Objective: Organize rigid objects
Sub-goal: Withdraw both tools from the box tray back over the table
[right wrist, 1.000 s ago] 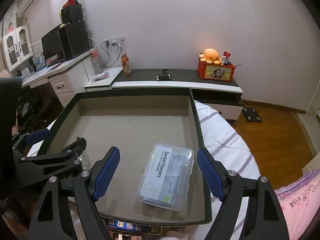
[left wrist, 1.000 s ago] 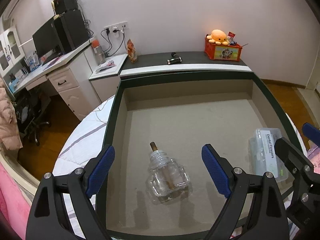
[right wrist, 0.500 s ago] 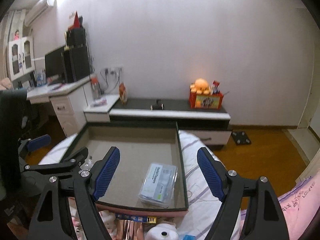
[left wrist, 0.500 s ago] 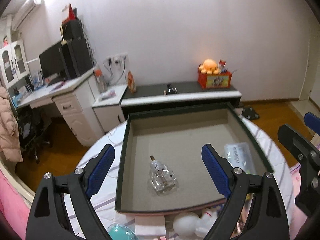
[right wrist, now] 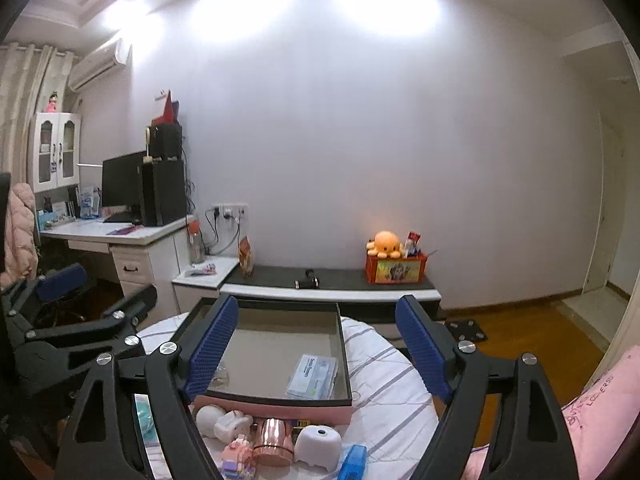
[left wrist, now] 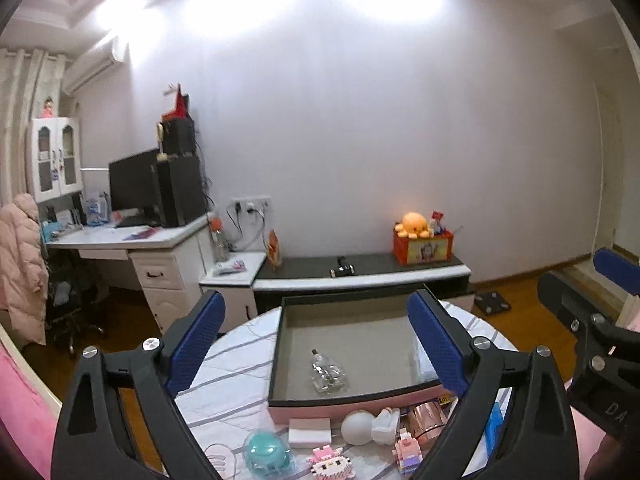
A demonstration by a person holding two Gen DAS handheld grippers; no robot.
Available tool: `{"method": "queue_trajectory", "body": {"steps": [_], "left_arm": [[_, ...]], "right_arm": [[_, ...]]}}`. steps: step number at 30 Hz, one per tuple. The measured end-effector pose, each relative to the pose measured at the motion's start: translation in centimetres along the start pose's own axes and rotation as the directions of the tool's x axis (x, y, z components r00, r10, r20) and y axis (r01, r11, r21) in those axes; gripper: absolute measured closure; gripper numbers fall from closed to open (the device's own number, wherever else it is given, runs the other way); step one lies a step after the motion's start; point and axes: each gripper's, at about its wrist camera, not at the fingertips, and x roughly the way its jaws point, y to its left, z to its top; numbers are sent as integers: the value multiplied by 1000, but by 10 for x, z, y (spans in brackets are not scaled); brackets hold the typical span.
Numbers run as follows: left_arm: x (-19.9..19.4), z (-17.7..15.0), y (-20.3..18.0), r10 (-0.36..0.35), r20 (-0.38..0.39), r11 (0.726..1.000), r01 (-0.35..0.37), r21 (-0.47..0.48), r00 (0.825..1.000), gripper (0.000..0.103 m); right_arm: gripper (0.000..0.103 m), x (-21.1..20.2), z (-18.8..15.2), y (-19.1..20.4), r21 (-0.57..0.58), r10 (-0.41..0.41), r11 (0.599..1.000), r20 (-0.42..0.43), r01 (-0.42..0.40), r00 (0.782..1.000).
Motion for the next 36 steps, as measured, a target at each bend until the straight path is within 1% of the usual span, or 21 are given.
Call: {"method": "queue_trajectory", "body": {"steps": [4, 9, 12, 18, 23, 26, 29, 36], "left_arm": [[-24, -7, 1, -2, 39, 1000, 3, -13, 999, 8], [-45, -21, -5, -11, 54, 1000, 12, -9, 998, 6], [-53, -31, -10, 13, 55, 1000, -13, -3, 998, 5], [-60, -47, -11, 1, 10, 1000, 0, -15, 1000, 4], [-59, -55, -17, 17, -17, 1000, -17, 16, 1000, 3], [-57, -57, -17, 8, -33, 1000, -7, 11, 999, 2], [-56, -58, -16, -5, -49, 1000, 5, 0, 999, 2], [-54, -58, -14, -1, -59, 1000, 0, -10, 998, 2]], "right_arm": [[19, -19, -6, 1, 1, 4, 1000, 28, -4, 1000], [19, -40, -19, 1, 0, 15, 1000, 39, -15, 999], [19, -49, -28, 2, -7, 3, 1000, 39, -2, 999], [19, -61, -40, 1, -2, 0, 1000, 22, 0, 1000], [19, -62, -53, -1, 7, 2, 1000, -25, -2, 1000], [19, -61, -57, -4, 13, 0, 1000, -43, 0, 999], [19, -63, -58, -6, 19, 4, 1000, -46, -3, 999], [19, -64, -57, -7, 12, -4, 1000, -45, 5, 999]]}}
